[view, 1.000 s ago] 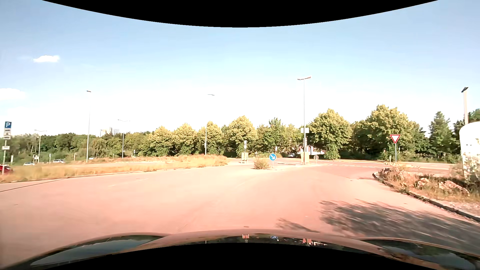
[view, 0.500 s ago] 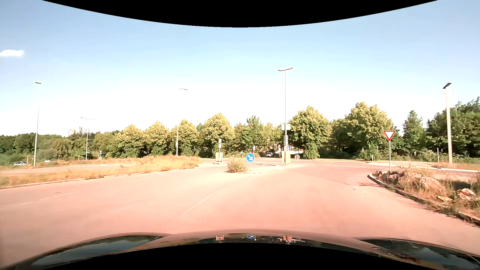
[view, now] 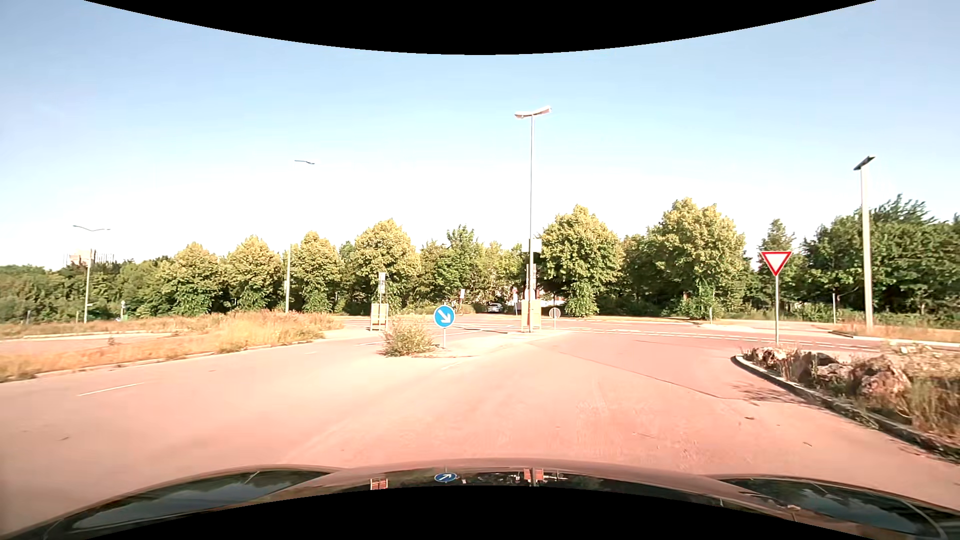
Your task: Follow the waypoints while adhering to traffic rules and regulations
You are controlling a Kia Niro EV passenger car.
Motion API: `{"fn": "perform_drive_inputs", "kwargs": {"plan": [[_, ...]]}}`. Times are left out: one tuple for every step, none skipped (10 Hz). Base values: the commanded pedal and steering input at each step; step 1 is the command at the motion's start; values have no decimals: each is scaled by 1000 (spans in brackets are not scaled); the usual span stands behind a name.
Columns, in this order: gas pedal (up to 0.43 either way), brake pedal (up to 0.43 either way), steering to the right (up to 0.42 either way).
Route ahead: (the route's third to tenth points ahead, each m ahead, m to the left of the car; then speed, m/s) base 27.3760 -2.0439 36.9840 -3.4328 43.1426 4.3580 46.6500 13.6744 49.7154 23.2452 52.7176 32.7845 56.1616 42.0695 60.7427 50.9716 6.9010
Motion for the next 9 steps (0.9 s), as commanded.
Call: {"fn": "perform_drive_inputs", "kwargs": {"plan": [[28,6,119],[0,6,116],[0,6,112],[0,6,109],[0,6,105],[0,6,98],[0,6,90],[0,6,82],[0,6,79]]}}
